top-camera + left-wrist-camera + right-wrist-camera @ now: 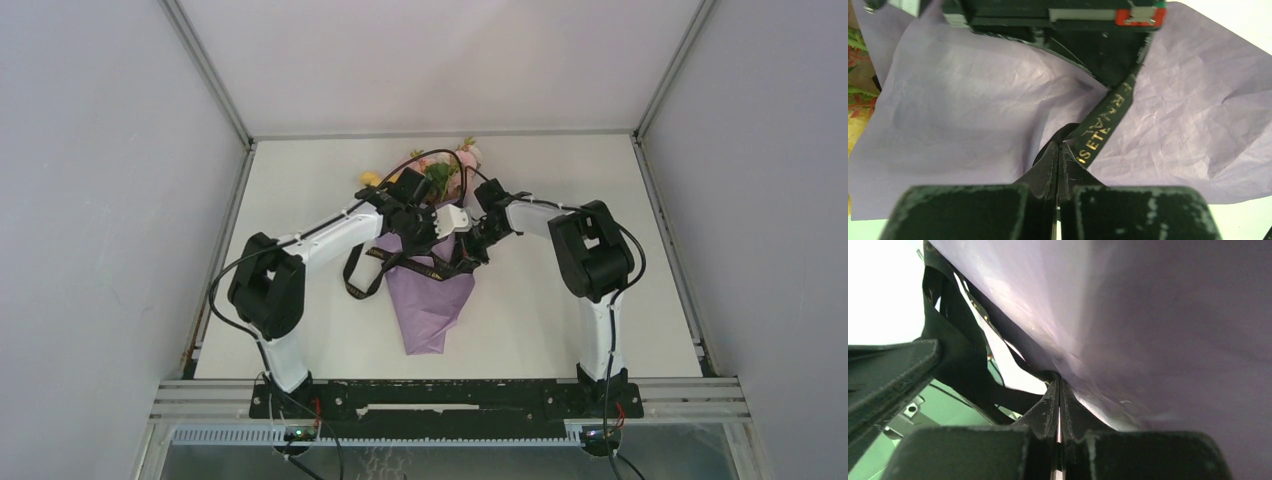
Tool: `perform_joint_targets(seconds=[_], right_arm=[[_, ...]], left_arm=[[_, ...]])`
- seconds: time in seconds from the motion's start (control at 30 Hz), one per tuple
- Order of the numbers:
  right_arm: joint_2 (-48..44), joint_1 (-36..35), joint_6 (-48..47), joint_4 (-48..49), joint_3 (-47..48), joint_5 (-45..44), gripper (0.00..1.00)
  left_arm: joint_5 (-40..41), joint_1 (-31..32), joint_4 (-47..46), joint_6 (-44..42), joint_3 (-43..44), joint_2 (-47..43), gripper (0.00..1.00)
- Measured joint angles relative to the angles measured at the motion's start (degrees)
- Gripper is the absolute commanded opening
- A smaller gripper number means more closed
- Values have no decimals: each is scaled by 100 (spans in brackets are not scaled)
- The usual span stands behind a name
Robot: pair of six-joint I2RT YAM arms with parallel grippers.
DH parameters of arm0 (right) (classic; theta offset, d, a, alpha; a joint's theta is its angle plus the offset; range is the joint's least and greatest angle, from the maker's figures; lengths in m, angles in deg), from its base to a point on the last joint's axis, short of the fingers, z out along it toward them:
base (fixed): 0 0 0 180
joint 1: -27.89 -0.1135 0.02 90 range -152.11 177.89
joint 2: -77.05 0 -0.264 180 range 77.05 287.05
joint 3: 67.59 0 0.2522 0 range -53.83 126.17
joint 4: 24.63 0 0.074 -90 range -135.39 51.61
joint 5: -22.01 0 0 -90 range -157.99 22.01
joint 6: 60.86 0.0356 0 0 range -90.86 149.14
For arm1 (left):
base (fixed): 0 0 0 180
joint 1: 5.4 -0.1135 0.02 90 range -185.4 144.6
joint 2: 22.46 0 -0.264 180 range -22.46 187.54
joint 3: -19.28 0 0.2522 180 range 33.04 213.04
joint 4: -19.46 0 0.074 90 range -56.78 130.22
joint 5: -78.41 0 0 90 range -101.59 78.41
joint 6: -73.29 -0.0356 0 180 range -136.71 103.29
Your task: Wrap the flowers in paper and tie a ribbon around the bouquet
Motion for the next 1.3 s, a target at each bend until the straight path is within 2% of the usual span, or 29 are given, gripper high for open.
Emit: perform_joint_targets(seconds=[0.07,0.17,0.23,0.63,0.9,0.93,1.03,1.2,1.3], right_arm=[[0,-33,-111,-109,0,109,16],[0,-39,-225,-243,0,153,32],[0,-13,-302,-315,0,144,38],[-42,509,-264,-431,317,-341,43],[-741,529,-225,-249,120,-758,43],[-837,492,-221,-199,50,-710,43],[-822,372,-149,-13,-20,-520,44],[-481,140,105,317,-55,-317,42],[-254,50,192,404,-66,-291,28]], left_arm=[[-17,-39,-24,61,0,4,0],[-15,-52,-103,175,2,55,0],[-11,-52,-131,269,17,155,0],[13,-144,-168,584,44,597,0],[9,-192,-190,605,44,603,0],[-24,-192,-184,599,44,603,3],[-153,-201,-98,492,44,603,24],[-225,-201,254,238,127,560,48],[-273,-201,531,39,299,435,57]])
